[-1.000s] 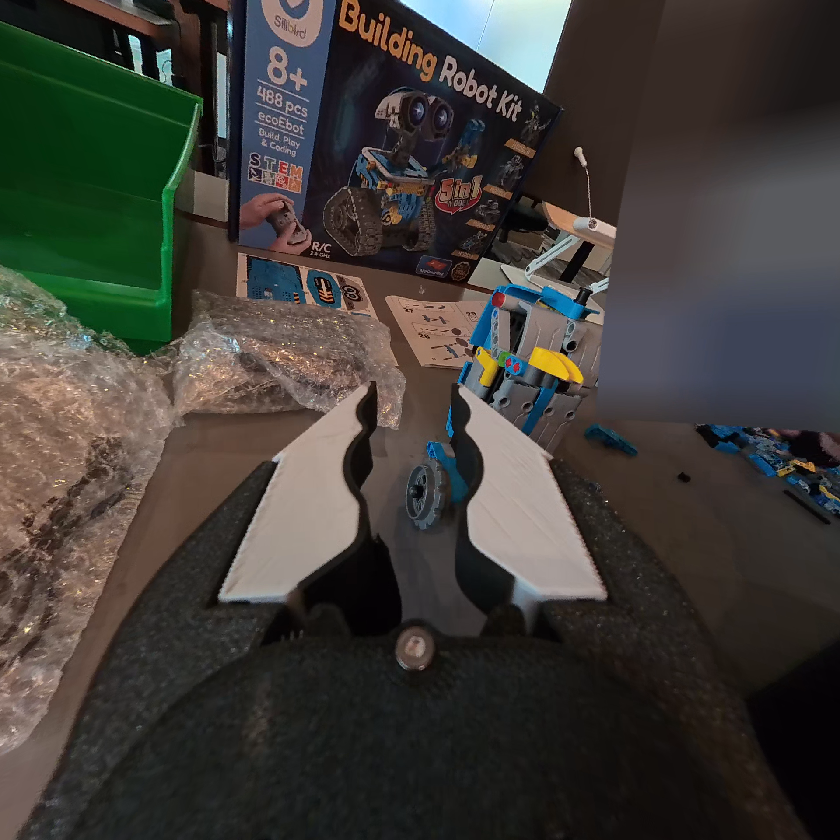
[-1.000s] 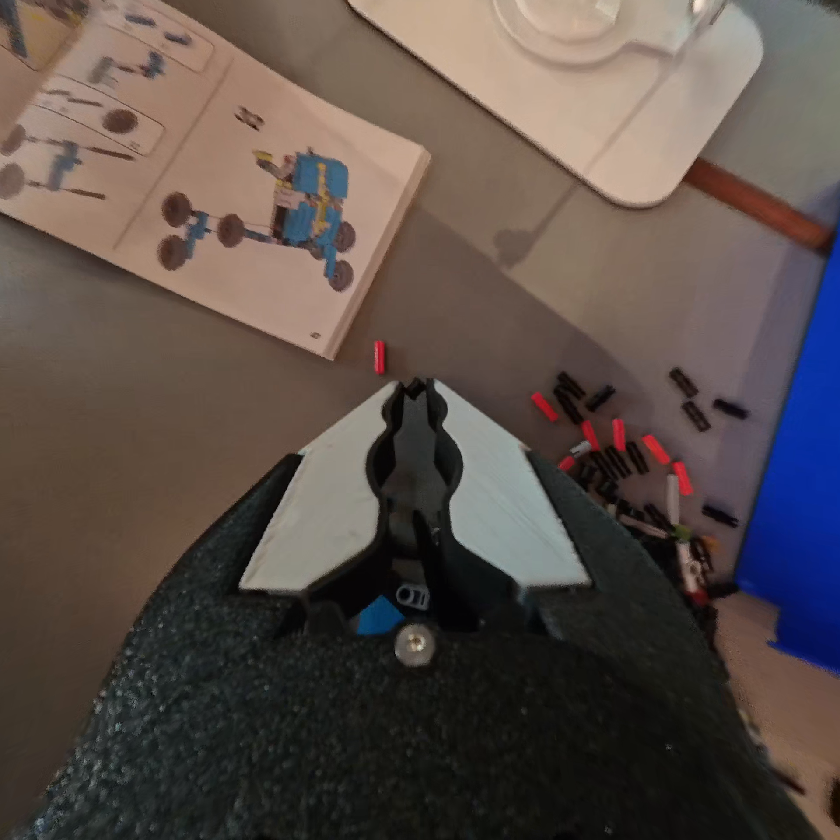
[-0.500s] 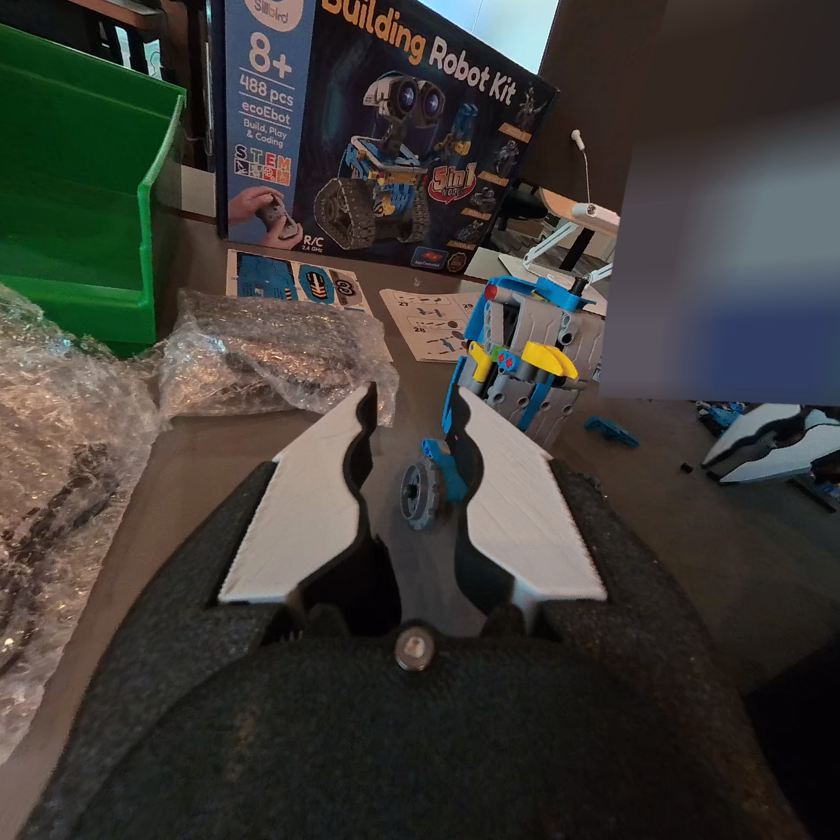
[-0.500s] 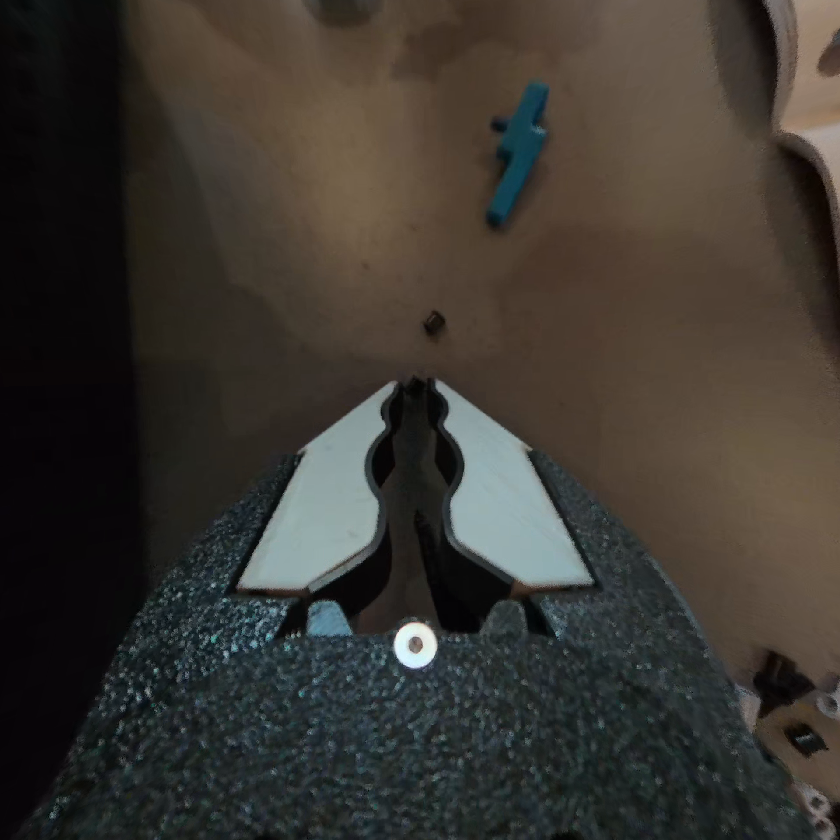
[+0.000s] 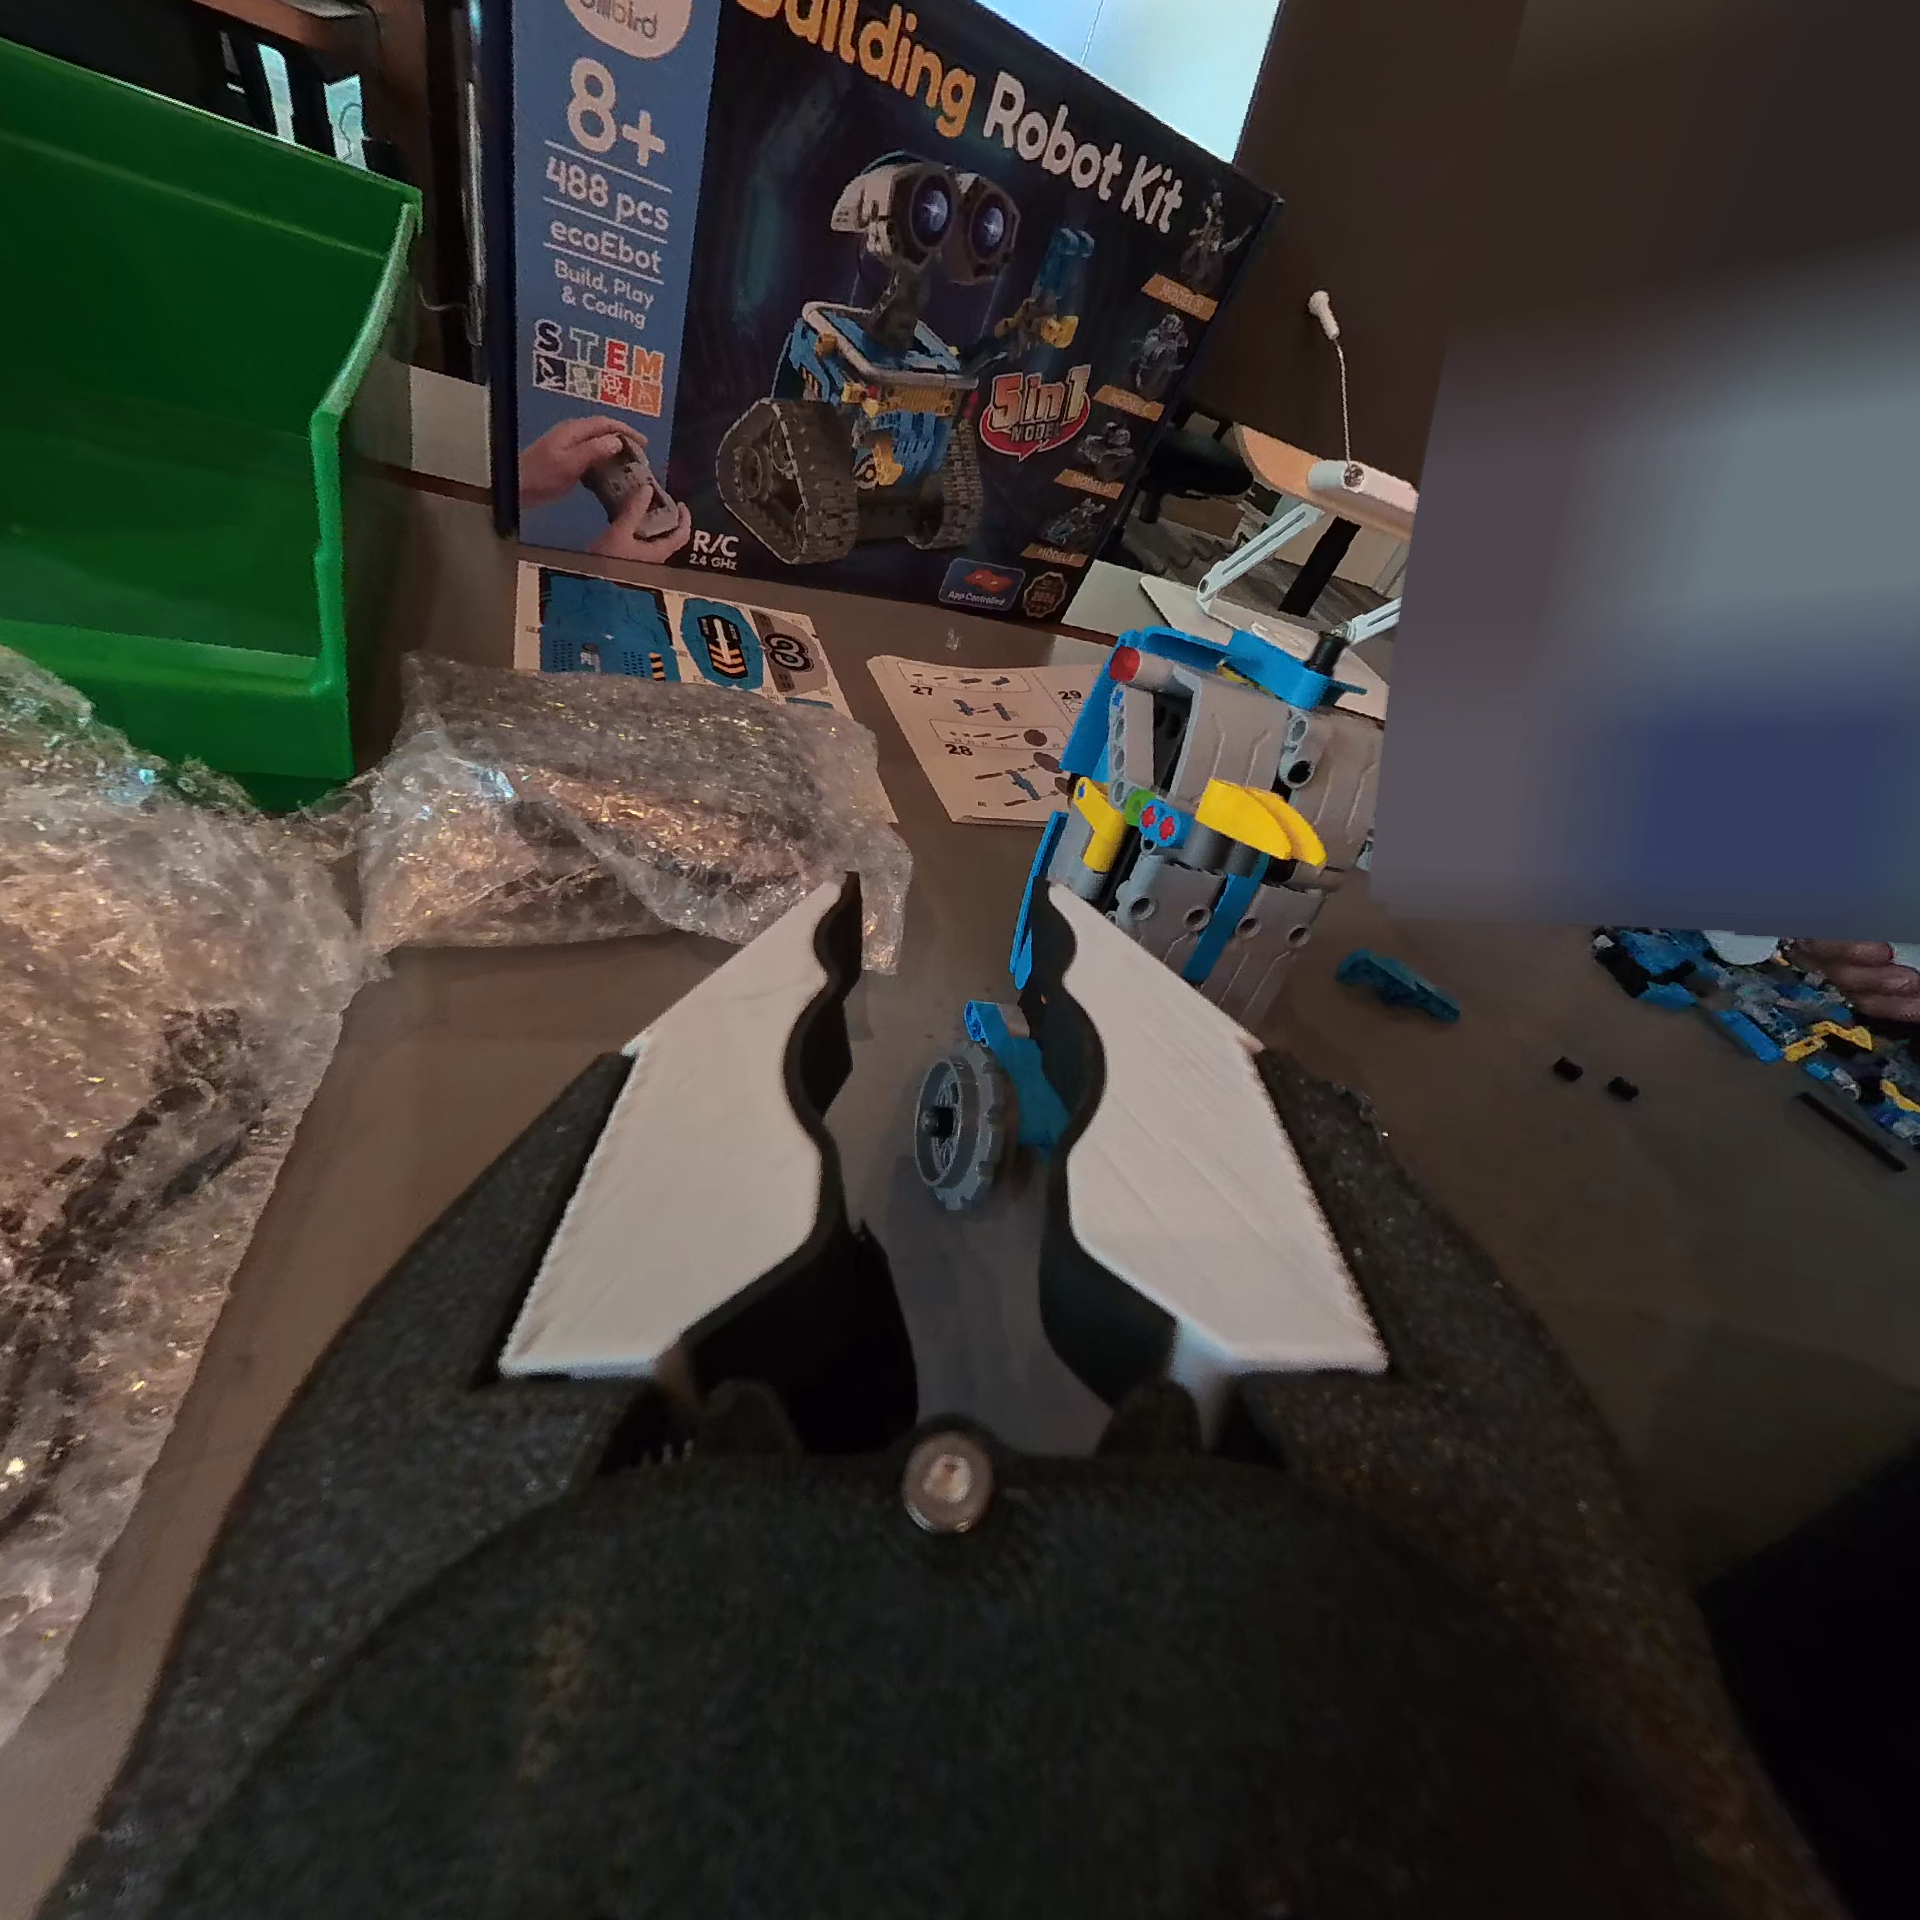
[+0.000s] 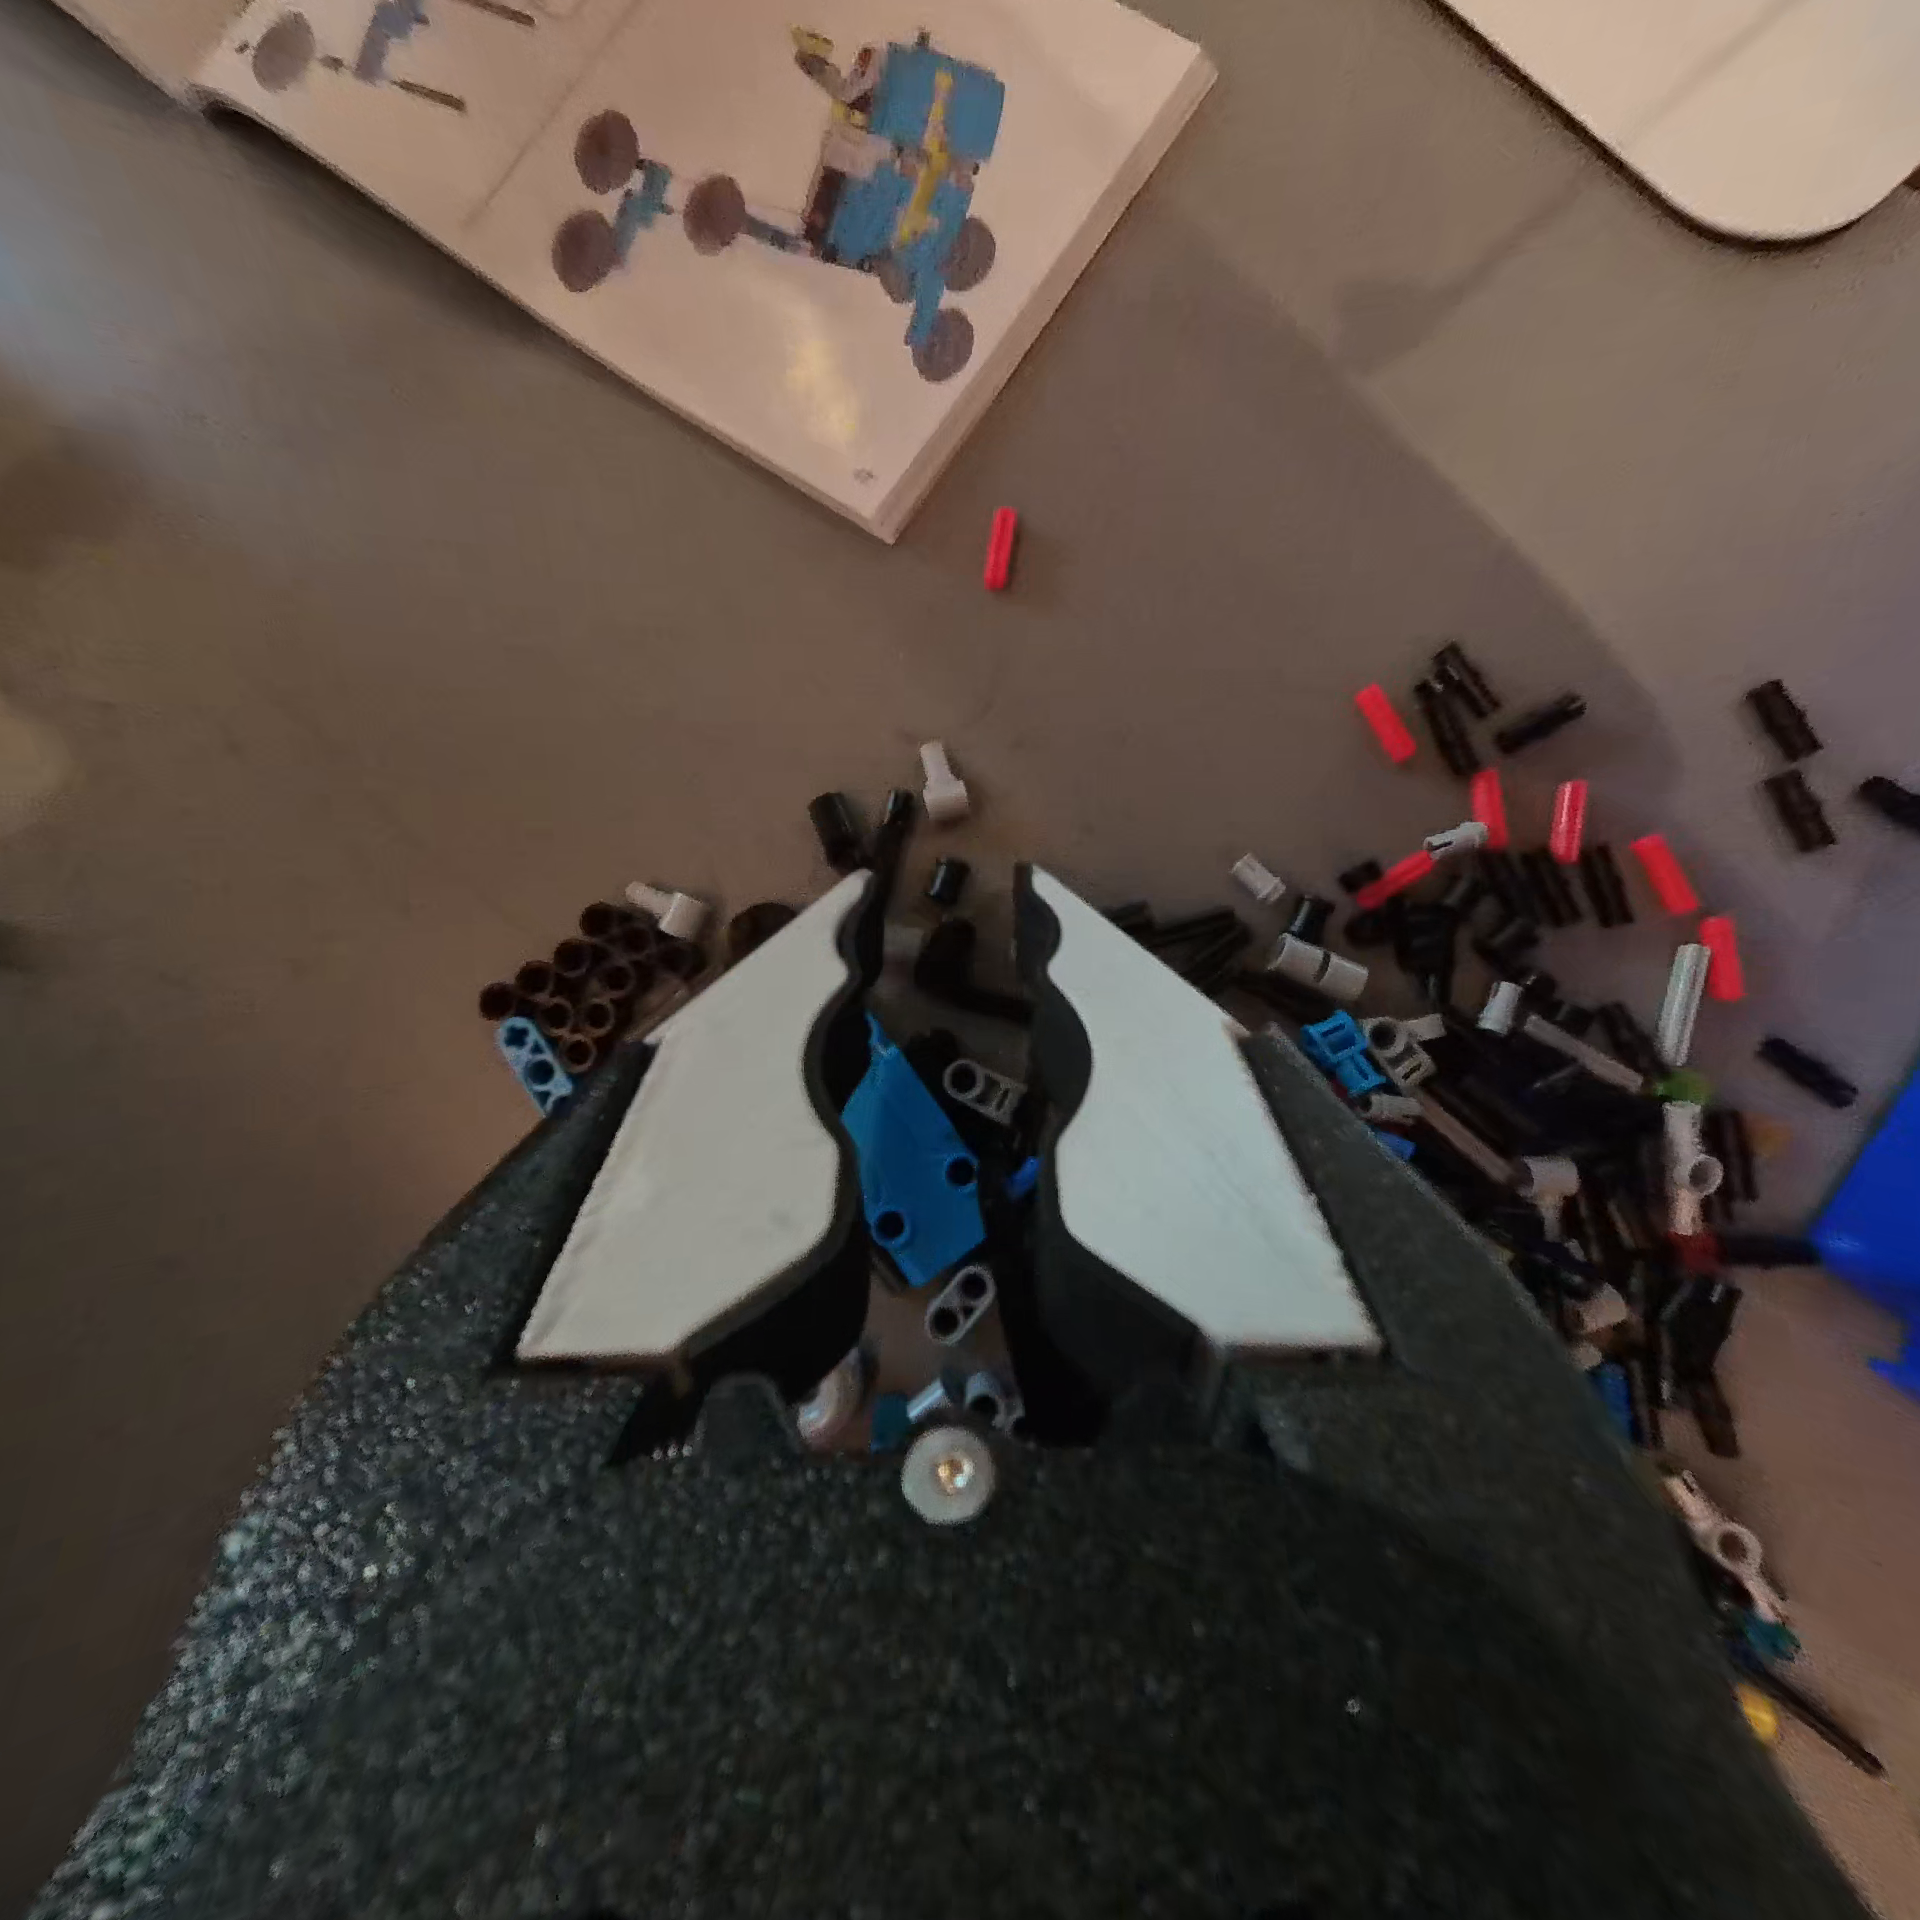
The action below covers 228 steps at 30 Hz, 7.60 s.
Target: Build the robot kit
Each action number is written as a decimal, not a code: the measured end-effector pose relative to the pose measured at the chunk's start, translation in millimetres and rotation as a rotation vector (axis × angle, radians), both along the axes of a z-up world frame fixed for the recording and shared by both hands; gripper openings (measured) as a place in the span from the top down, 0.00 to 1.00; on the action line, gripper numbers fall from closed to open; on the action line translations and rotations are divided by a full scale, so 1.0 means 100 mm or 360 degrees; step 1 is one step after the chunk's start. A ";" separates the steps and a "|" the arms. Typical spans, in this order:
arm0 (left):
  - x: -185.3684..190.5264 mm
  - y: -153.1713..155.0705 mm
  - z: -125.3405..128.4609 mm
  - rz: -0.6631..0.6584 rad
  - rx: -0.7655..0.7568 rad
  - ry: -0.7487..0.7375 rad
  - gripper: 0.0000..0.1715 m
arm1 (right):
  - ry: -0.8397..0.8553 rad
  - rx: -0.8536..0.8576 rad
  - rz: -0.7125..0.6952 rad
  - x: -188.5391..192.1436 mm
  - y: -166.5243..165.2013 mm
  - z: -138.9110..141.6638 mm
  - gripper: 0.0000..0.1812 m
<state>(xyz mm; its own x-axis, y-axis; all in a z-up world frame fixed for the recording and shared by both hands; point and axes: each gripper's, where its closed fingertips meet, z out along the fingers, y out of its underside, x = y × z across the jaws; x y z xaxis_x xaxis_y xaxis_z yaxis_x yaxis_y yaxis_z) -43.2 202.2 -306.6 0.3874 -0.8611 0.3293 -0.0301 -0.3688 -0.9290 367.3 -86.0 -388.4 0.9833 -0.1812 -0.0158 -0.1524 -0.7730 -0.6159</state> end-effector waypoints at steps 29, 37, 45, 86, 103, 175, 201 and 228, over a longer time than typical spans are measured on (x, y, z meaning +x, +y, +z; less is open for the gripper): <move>0.01 0.01 0.00 -0.0002 -0.0022 -0.0014 0.82 | 0.0167 -0.0056 0.1359 -2.13 0.19 0.16 0.97; 0.03 -0.01 -0.01 -0.0004 0.0007 0.0015 0.82 | 0.0110 -0.0181 0.1247 -1.93 0.17 -0.04 0.96; 0.02 0.00 0.00 0.0000 -0.0006 -0.0008 0.82 | -0.0038 0.0115 0.0708 -1.01 0.25 0.40 0.88; 0.00 -0.01 0.02 -0.0009 -0.0032 -0.0045 0.82 | -0.0236 -0.0046 -0.0424 0.75 -0.11 0.06 0.99; 0.00 0.00 0.02 -0.0009 -0.0046 -0.0054 0.82 | 0.0127 0.0004 0.1099 -1.74 0.53 0.02 0.98; -0.02 -0.01 0.00 -0.0024 -0.0109 -0.0077 0.82 | 0.0153 -0.0026 0.1413 -2.34 0.45 -0.04 0.97; 0.00 -0.16 -0.04 0.0017 -0.0004 0.0079 0.82 | -0.0115 -0.0002 0.0005 -1.03 -1.28 0.23 0.85; 0.06 -0.33 -0.06 0.0101 0.0433 0.0345 0.83 | 0.0136 0.0375 -0.0576 -1.01 -1.25 0.35 0.84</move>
